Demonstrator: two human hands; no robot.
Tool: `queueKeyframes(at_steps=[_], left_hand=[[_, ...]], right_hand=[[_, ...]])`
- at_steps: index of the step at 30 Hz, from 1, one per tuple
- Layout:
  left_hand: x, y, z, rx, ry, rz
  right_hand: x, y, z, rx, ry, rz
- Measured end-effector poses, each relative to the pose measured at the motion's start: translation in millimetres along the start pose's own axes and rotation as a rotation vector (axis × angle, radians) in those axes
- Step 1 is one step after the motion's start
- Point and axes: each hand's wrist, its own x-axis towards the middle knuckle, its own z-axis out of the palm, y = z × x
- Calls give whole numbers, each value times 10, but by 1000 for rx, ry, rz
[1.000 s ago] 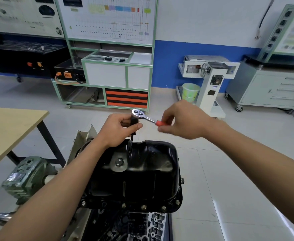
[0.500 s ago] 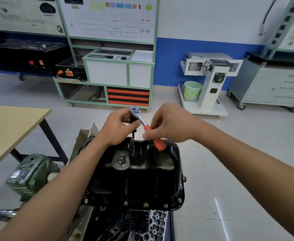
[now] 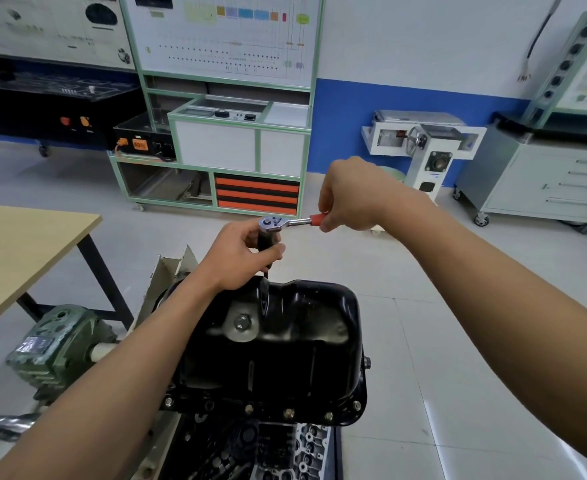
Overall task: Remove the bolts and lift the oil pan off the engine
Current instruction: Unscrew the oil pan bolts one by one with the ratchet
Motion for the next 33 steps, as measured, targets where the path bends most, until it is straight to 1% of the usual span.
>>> queueKeyframes(at_steps=[2, 4, 7, 9, 12, 15, 18, 21, 24, 25, 29, 33], left_hand=[[3, 6, 3, 7, -20, -15], [1, 21, 7, 3, -43, -30], [-13, 51, 23, -43, -44, -75], [-11, 62, 33, -56, -44, -90], [-3, 75, 52, -37, -29, -96], [4, 56, 51, -20, 13, -95], [4, 29, 53, -22, 34, -90], [3, -17, 50, -2, 49, -67], [5, -42, 47, 25, 41, -41], [4, -40, 47, 27, 40, -31], [-21, -9, 45, 48, 34, 5], [-17, 36, 24, 62, 52, 19]], right_hand=[[77, 5, 36, -37, 96, -22], [158, 7, 93, -28, 153, -93], [221, 12, 203, 62, 165, -205], [205, 56, 278, 186, 163, -227], [131, 177, 368, 255, 161, -229], [23, 297, 413, 217, 178, -225], [-157, 345, 382, 169, 194, -169], [-382, 287, 337, 165, 128, -120], [-590, 92, 347, 277, -3, -116], [-642, -1, 381, 306, -19, -119], [-706, -332, 567, 425, 45, -92], [-644, -401, 596, 537, 34, -84]])
